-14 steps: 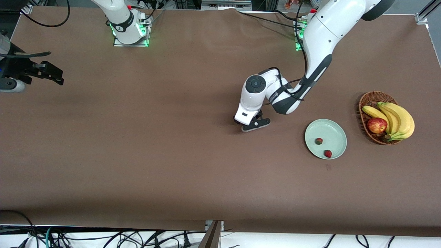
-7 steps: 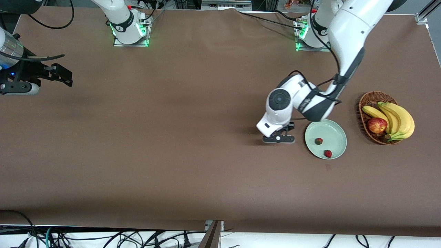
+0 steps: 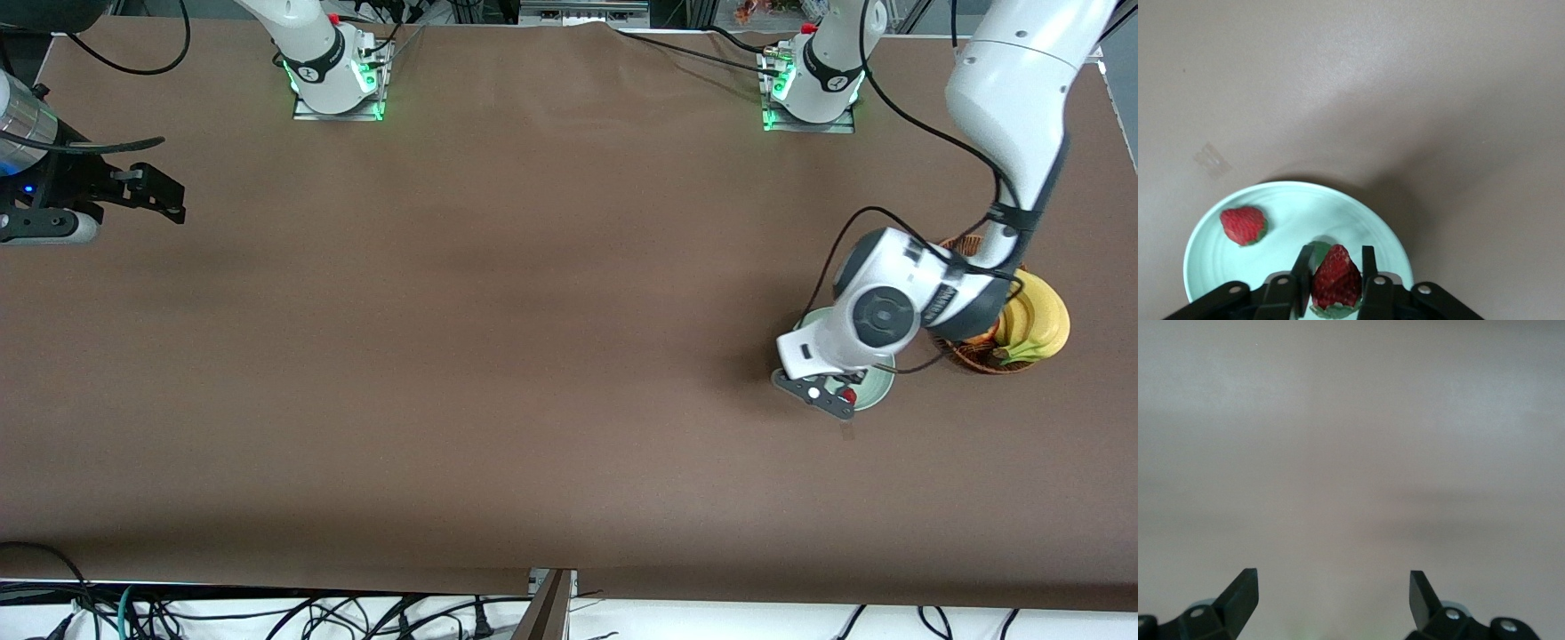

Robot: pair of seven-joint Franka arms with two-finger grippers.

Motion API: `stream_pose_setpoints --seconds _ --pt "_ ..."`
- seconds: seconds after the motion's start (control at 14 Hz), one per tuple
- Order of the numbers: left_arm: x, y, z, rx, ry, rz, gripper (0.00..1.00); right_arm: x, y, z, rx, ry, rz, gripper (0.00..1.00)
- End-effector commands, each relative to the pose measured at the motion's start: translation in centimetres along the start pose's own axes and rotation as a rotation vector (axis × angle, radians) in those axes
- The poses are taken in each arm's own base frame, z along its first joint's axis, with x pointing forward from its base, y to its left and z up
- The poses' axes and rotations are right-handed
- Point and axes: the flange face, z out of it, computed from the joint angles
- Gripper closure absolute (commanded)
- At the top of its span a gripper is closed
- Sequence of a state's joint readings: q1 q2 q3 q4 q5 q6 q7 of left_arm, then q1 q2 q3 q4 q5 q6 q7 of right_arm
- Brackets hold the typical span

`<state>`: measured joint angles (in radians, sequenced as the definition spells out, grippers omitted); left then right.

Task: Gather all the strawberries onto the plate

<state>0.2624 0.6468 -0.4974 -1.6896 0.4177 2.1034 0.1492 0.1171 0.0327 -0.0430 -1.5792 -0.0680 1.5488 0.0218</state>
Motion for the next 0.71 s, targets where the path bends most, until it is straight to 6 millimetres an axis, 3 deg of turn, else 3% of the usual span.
stream_pose_setpoints --seconds 0.0,0.21,0.43,0.64 --pt "0.7 -1.3 0.1 -0.099 0.031 0.042 0.00 0.2 0.1 -0.5 -0.012 0.008 -0.008 0.00" --pt "0.8 -1.0 -0.6 -0.093 0.035 0.042 0.00 0.2 0.2 -0.6 -0.012 0.011 -0.003 0.00" --pt "1.2 -0.7 -4.2 -0.050 0.039 0.046 0.00 0.3 0.1 -0.5 -0.010 0.010 0.000 0.00" --pt "1.3 -1.3 -12.8 -0.059 -0.019 0.000 0.00 0.3 0.1 -0.5 -0.010 0.010 -0.002 0.00"
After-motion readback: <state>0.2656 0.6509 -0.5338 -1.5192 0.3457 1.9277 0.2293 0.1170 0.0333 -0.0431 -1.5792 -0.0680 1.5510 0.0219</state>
